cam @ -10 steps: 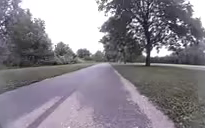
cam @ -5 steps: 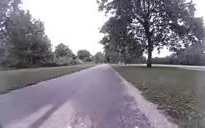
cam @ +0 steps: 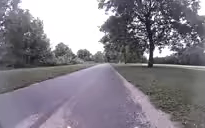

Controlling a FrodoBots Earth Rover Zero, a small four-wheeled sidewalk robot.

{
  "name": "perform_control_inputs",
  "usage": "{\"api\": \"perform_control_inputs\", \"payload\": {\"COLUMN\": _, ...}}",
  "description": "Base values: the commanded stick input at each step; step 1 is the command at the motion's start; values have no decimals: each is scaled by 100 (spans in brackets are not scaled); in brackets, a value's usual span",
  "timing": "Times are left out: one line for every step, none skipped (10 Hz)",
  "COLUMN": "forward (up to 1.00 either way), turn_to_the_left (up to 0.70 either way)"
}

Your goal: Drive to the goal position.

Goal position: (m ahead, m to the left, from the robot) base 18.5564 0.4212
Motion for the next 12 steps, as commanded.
{"api": "perform_control_inputs", "payload": {"forward": 70, "turn_to_the_left": 0}}
{"api": "perform_control_inputs", "payload": {"forward": 70, "turn_to_the_left": 0}}
{"api": "perform_control_inputs", "payload": {"forward": 70, "turn_to_the_left": 0}}
{"api": "perform_control_inputs", "payload": {"forward": 70, "turn_to_the_left": 0}}
{"api": "perform_control_inputs", "payload": {"forward": 70, "turn_to_the_left": 0}}
{"api": "perform_control_inputs", "payload": {"forward": 70, "turn_to_the_left": 0}}
{"api": "perform_control_inputs", "payload": {"forward": 70, "turn_to_the_left": 0}}
{"api": "perform_control_inputs", "payload": {"forward": 70, "turn_to_the_left": 0}}
{"api": "perform_control_inputs", "payload": {"forward": 70, "turn_to_the_left": 0}}
{"api": "perform_control_inputs", "payload": {"forward": 70, "turn_to_the_left": 0}}
{"api": "perform_control_inputs", "payload": {"forward": 70, "turn_to_the_left": 0}}
{"api": "perform_control_inputs", "payload": {"forward": 70, "turn_to_the_left": 0}}
